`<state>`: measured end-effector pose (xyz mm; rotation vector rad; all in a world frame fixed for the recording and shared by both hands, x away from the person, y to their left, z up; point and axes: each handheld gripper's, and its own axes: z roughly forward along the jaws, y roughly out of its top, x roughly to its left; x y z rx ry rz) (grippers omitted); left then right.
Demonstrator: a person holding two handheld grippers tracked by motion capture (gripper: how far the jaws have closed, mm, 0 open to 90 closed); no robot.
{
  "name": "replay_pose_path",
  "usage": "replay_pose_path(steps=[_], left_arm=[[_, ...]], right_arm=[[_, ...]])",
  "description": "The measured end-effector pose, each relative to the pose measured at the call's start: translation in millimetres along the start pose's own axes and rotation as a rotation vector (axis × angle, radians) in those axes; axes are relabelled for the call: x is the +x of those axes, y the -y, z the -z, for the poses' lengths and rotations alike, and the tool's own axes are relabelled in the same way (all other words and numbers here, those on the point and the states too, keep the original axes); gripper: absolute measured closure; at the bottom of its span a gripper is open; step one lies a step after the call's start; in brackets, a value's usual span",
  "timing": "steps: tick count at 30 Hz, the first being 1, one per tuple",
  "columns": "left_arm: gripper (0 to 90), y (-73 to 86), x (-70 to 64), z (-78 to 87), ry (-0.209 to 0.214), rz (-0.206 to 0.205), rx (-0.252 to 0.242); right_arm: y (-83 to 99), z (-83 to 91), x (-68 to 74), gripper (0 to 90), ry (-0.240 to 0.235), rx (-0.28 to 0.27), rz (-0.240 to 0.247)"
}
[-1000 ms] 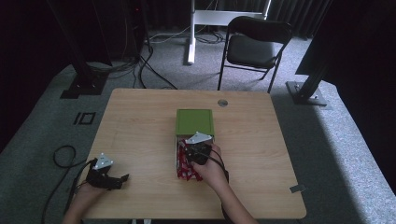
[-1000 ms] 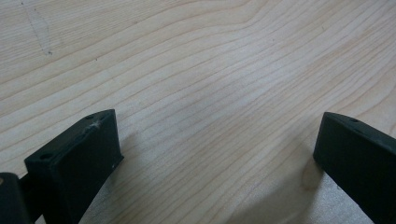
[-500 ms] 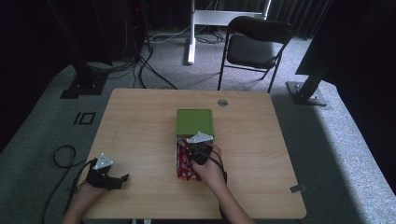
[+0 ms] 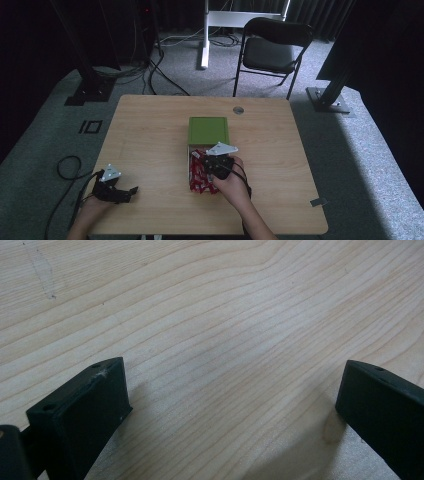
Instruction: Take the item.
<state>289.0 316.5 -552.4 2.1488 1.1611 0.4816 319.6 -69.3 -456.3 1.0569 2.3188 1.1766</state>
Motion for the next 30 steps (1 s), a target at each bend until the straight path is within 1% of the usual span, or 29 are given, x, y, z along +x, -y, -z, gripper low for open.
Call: replay_pose_path(steps=[5,6,7,10,11,15,16,18,20,21,24,27,28,30], left_arm=[[1.4,0.0,0.0,-0.1,-0.001,0.0,-0.001],[1.4,0.0,0.0,-0.1,0.0,0.0,-0.001],[1.4,0.0,0.0,0.0,0.0,0.0,0.0],[1.4,0.0,-0.1,0.0,0.0,0.001,0.0],[1.4,0.0,-0.1,0.0,0.0,0.001,0.0],[1.4,0.0,0.0,0.0,0.0,0.001,0.001],[1.4,0.0,0.0,0.1,0.0,0.001,0.001],[1.4,0.0,0.0,0.1,0.0,0.001,0.001],[1.4,0.0,0.0,0.1,0.001,0.001,0.001],[1.4,0.0,0.0,0.1,0.001,0.001,0.001],[1.4,0.0,0.0,0.1,0.0,0.001,0.001],[1.4,0.0,0.0,0.1,0.001,0.001,0.001],[1.4,0.0,0.0,0.1,0.0,0.001,0.001],[1.4,0.0,0.0,0.1,0.0,0.001,0.001]], right_arm=[[-0.2,9.3,1.7,81.0,-0.022,-0.012,0.001],[-0.2,11.2,2.2,80.9,-0.028,-0.019,-0.005],[-0.4,12.8,2.6,81.0,-0.034,-0.016,0.0],[-1.8,18.0,3.3,80.9,-0.026,-0.029,0.009],[-2.4,19.9,3.4,80.9,-0.03,-0.038,0.002],[-6.8,28.2,3.9,80.9,-0.037,-0.071,-0.002],[-8.0,30.2,3.3,81.0,-0.034,-0.085,-0.004],[-10.7,34.1,2.0,80.9,-0.011,-0.099,0.005],[-12.5,37.6,-0.1,81.0,-0.007,-0.121,-0.01],[-13.4,39.0,-0.8,80.9,0.002,-0.122,-0.004],[-15.9,43.1,-4.7,80.9,0.014,-0.137,-0.012],[-18.7,47.4,-11.1,80.9,0.041,-0.155,-0.021],[-19.1,48.9,-13.6,81.0,0.06,-0.17,-0.03],[-19.6,50.7,-18.7,80.9,0.077,-0.175,-0.037]])
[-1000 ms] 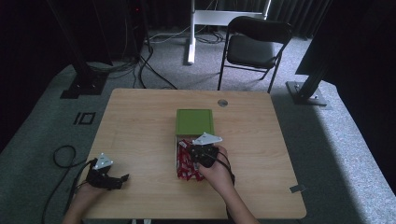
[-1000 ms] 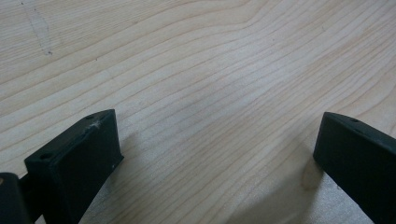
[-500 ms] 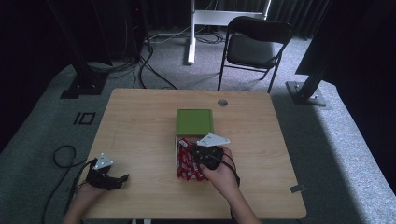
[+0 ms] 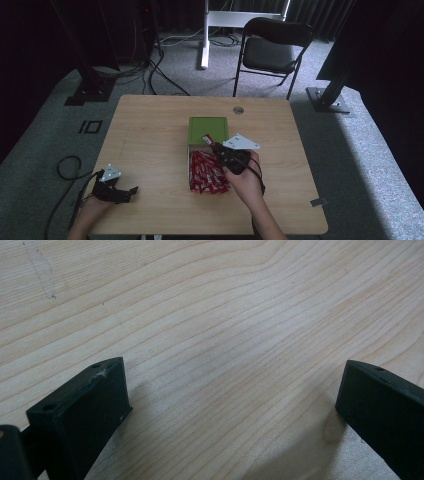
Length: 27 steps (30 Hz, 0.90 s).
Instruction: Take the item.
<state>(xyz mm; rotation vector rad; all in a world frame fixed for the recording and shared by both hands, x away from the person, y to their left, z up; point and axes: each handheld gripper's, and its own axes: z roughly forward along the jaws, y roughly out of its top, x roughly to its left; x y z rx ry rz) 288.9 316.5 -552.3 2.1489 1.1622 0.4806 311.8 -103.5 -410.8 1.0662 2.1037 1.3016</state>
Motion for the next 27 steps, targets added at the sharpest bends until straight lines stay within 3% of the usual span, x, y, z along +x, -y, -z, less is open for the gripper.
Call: replay_pose_path(steps=[5,15,22,27], left_arm=[[1.4,0.0,0.0,0.0,0.0,0.0,0.0],[1.4,0.0,0.1,-0.1,0.0,-0.001,-0.001],[1.4,0.0,0.1,-0.1,0.0,-0.001,-0.001],[1.4,0.0,0.0,0.0,0.0,0.0,-0.001]], right_arm=[[-0.6,3.7,-15.9,80.9,0.063,-0.019,-0.024],[7.5,6.1,-49.0,80.9,0.183,-0.054,-0.118],[21.2,-8.2,-63.2,80.9,0.259,-0.05,-0.162],[35.5,-22.3,-69.9,80.9,0.298,-0.055,-0.231]])
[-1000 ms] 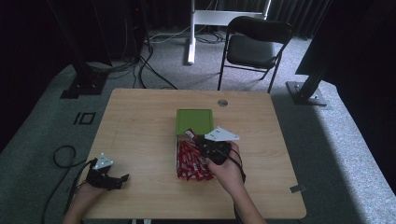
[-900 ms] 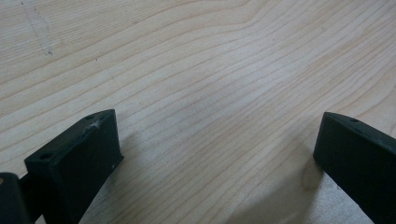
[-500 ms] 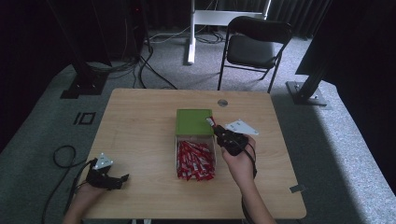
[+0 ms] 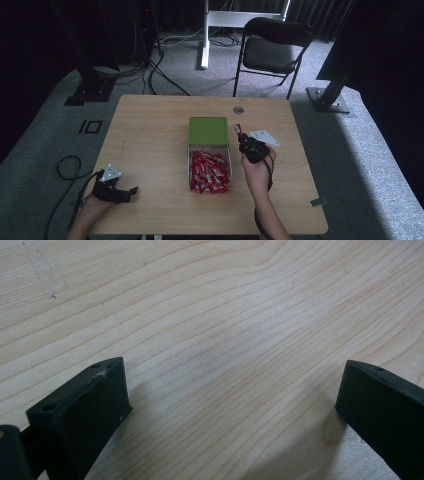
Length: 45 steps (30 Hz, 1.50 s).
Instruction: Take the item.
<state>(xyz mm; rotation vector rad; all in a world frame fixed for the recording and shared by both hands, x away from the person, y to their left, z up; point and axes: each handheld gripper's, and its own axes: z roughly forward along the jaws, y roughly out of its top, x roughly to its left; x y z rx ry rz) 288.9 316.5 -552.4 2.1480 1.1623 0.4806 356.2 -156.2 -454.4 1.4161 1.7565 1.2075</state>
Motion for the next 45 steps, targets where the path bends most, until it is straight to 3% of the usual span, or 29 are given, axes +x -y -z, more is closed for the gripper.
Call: replay_pose_path(steps=[7,9,10,16,23,38,42,45], left_arm=[[1.4,0.0,0.0,0.0,0.0,0.0,0.0],[1.4,0.0,0.0,0.0,0.0,-0.001,0.0],[1.4,0.1,0.0,-0.1,0.0,0.0,-0.001],[1.4,0.1,0.0,-0.1,0.0,0.0,-0.002],[1.4,0.1,0.0,-0.1,0.0,0.0,-0.002],[1.4,0.0,0.0,0.0,0.0,0.0,0.0],[1.4,0.0,0.0,0.0,0.0,-0.001,0.0],[1.4,0.0,0.0,0.0,0.0,0.0,0.0]], right_arm=[[22.7,-18.8,-2.4,80.8,0.043,-0.025,-0.113],[26.2,-21.4,-2.9,80.9,0.053,-0.026,-0.126],[34.3,-27.5,-4.0,80.8,0.065,-0.022,-0.159],[50.7,-40.0,0.2,80.8,0.077,0.013,-0.158],[66.6,-55.9,-4.7,80.8,0.082,0.07,-0.217],[73.9,-74.9,-4.7,80.0,0.087,0.134,-0.218],[73.0,-75.7,-4.5,71.4,0.064,0.143,-0.22],[68.0,-70.9,-5.3,67.6,0.062,0.132,-0.184]])
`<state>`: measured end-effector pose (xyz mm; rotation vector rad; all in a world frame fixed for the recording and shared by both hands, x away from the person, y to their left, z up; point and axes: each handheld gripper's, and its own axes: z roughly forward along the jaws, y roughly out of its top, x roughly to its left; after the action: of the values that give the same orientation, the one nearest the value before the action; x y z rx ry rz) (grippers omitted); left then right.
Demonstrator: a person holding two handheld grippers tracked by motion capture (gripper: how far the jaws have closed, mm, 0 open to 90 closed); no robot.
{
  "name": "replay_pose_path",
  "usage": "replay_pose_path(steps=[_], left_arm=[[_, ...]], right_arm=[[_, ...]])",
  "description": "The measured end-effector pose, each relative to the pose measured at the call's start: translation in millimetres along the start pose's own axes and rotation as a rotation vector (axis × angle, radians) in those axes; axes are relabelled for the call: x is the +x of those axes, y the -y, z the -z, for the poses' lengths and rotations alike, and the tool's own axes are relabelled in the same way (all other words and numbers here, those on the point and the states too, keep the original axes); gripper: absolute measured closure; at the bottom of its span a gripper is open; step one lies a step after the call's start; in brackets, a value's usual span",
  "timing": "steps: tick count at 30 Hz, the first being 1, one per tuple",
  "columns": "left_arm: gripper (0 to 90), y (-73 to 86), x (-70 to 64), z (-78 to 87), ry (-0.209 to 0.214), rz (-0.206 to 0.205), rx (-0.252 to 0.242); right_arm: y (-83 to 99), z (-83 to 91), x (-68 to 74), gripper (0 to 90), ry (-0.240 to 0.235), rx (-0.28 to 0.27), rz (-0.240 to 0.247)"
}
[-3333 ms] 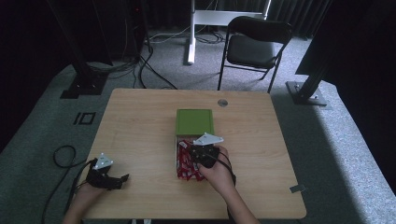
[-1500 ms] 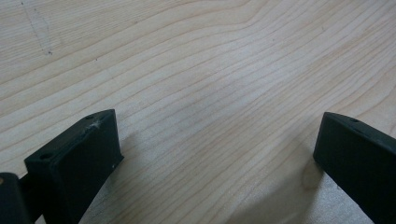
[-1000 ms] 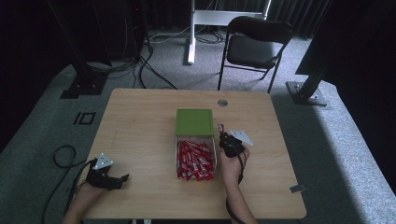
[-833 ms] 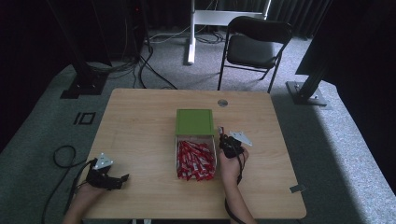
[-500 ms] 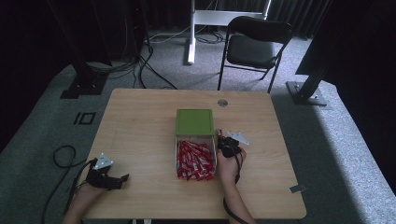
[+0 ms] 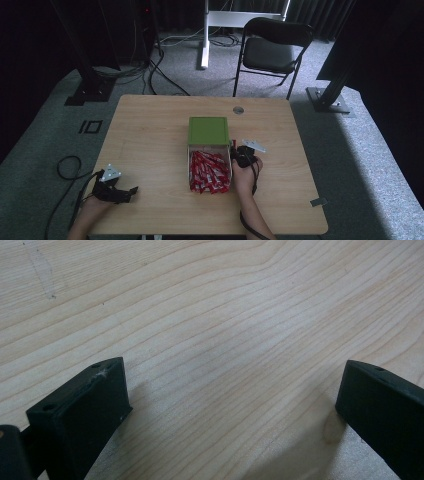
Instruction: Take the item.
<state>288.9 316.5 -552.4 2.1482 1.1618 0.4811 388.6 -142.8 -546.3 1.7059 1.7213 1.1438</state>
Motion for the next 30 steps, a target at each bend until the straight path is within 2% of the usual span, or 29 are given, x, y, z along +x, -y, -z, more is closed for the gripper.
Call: replay_pose_path(steps=[3,7,8,11,13,15,17,19,21,23,25,26,27,29,30], left_arm=[[1.4,0.0,0.0,0.0,0.0,0.0,0.0],[1.4,0.0,0.0,0.0,0.0,0.0,0.0],[1.4,0.0,0.0,0.0,0.0,0.0,0.0],[1.4,0.0,0.0,0.0,0.0,0.0,0.0],[1.4,0.0,0.0,0.0,0.0,0.0,0.0],[1.4,0.0,0.0,0.0,0.0,0.0,0.001],[1.4,0.0,0.0,0.0,0.0,0.0,0.0],[1.4,0.0,0.0,0.0,0.0,0.0,0.0],[1.4,0.0,0.0,0.0,0.0,0.0,0.0],[1.4,0.0,0.0,0.0,0.0,0.0,0.0],[1.4,0.0,0.0,0.0,0.0,0.0,0.0],[1.4,0.0,0.0,0.0,0.0,0.0,0.0],[1.4,0.0,0.0,0.0,0.0,0.0,0.0],[1.4,0.0,0.0,0.0,0.0,0.0,0.0],[1.4,0.0,-0.1,-0.1,0.0,0.001,0.0]], right_arm=[[-7.6,9.5,-3.8,61.4,-0.009,-0.01,0.023],[-12.1,17.4,-7.4,59.2,-0.022,-0.01,0.033],[-14.4,22.5,-11.0,55.5,-0.028,-0.007,0.053],[-16.0,28.3,-17.3,54.2,-0.023,-0.005,0.066],[-16.5,30.4,-19.7,54.2,-0.016,-0.006,0.074],[-17.3,35.6,-27.0,50.2,-0.018,-0.009,0.078],[-16.9,38.4,-32.1,48.8,-0.016,-0.006,0.102],[-16.6,39.6,-33.7,47.9,-0.017,-0.01,0.102],[-15.9,45.2,-39.9,42.1,-0.033,-0.021,0.095],[-15.3,48.9,-42.7,37.9,-0.027,-0.034,0.105],[-15.3,48.9,-42.7,37.9,-0.027,-0.034,0.105],[-15.1,50.4,-44.2,35.9,-0.043,-0.043,0.097],[-14.2,54.1,-47.8,33.7,-0.044,-0.041,0.125],[-12.9,57.9,-52.3,31.4,-0.056,-0.05,0.121],[-12.3,59.7,-55.0,30.2,-0.053,-0.054,0.134]])
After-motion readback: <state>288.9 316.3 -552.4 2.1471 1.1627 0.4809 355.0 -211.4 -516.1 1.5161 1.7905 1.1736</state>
